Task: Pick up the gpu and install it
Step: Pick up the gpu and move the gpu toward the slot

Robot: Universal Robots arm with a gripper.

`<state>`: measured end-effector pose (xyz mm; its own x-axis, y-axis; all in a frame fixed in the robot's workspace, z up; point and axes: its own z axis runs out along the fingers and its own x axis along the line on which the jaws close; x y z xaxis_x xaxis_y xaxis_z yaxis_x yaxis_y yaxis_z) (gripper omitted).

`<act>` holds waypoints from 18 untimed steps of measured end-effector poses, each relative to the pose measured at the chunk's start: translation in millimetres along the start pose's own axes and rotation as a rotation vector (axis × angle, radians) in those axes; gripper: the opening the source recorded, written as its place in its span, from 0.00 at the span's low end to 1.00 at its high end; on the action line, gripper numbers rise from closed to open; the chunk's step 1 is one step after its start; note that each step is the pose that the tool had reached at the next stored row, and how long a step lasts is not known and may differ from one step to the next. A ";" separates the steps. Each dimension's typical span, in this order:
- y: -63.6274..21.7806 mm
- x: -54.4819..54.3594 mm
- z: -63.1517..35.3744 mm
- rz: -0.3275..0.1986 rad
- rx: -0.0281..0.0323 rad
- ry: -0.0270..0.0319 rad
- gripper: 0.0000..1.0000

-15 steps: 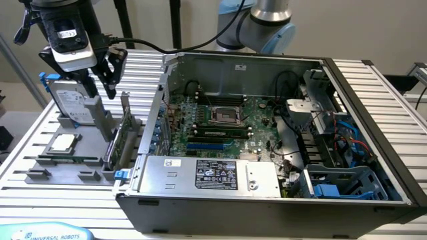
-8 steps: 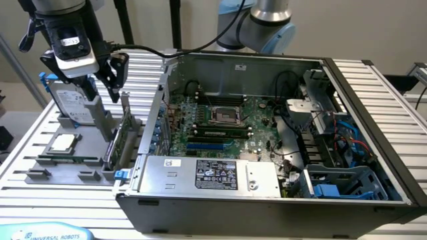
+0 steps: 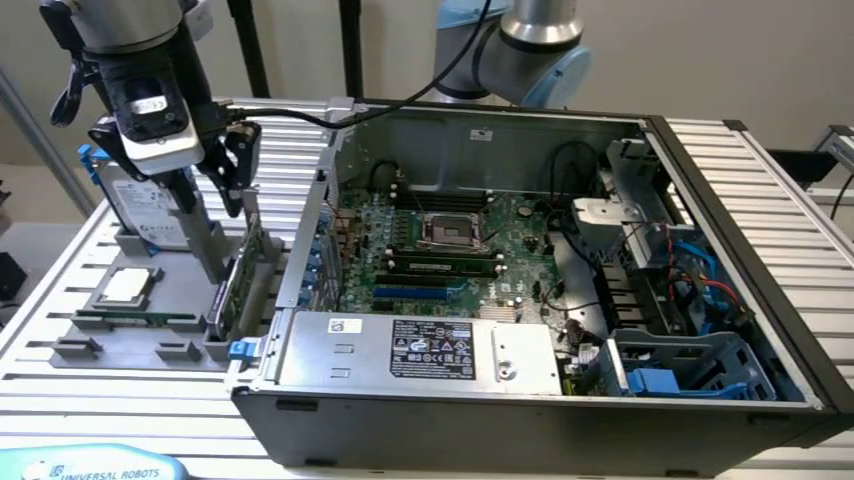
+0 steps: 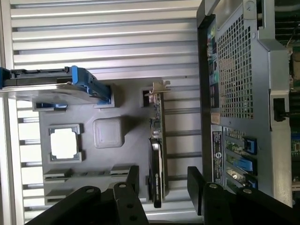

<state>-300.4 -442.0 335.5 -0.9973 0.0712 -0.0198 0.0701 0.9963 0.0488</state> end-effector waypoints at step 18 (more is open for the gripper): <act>-2.6 0.6 32.6 0.000 0.0000 0.0001 0.54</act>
<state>-300.4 -443.0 302.8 -0.9973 0.0712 -0.0198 0.0702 0.9963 0.0488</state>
